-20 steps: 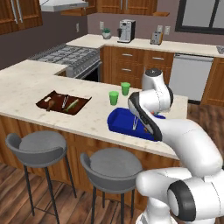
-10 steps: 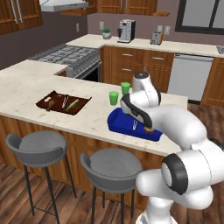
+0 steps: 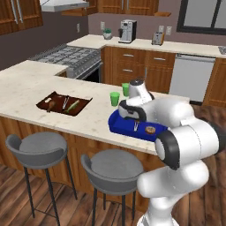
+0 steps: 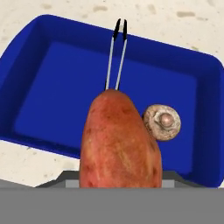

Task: Gather the sweet potato and mushroom from the fridge and place them on a tray on the dining counter. Then gather the chicken drumstick and fish from the fridge and place them on the other tray.

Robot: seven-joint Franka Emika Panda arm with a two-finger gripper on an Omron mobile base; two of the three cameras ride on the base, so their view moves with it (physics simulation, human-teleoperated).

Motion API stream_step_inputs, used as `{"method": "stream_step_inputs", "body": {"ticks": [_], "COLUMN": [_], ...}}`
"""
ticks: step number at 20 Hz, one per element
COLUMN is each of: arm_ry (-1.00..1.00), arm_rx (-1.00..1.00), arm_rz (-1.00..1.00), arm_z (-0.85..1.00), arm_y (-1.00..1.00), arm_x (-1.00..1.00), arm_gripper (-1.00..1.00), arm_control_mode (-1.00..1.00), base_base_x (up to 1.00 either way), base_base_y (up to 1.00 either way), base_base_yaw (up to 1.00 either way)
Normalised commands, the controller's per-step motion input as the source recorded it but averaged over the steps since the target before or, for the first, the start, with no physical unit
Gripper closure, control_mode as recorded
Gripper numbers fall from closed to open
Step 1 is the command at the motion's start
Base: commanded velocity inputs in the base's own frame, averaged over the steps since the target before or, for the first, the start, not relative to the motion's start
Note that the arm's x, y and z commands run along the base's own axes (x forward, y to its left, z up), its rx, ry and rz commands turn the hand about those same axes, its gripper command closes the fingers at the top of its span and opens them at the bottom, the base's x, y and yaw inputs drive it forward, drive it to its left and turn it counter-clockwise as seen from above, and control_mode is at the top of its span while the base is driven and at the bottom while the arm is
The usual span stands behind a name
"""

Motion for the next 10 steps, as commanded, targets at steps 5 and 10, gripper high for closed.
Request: {"method": "stream_step_inputs", "body": {"ticks": [5,10], "arm_ry": [0.02,0.03], "arm_rx": [0.0,0.01], "arm_rz": [0.0,0.0], "arm_z": [-0.31,-0.32], "arm_y": [0.0,0.0], "arm_x": [0.53,0.41], "arm_gripper": [1.0,1.0], "arm_control_mode": [-1.0,-1.0], "base_base_x": [0.0,0.0], "base_base_y": [0.0,0.0], "base_base_yaw": [0.0,0.0]}}
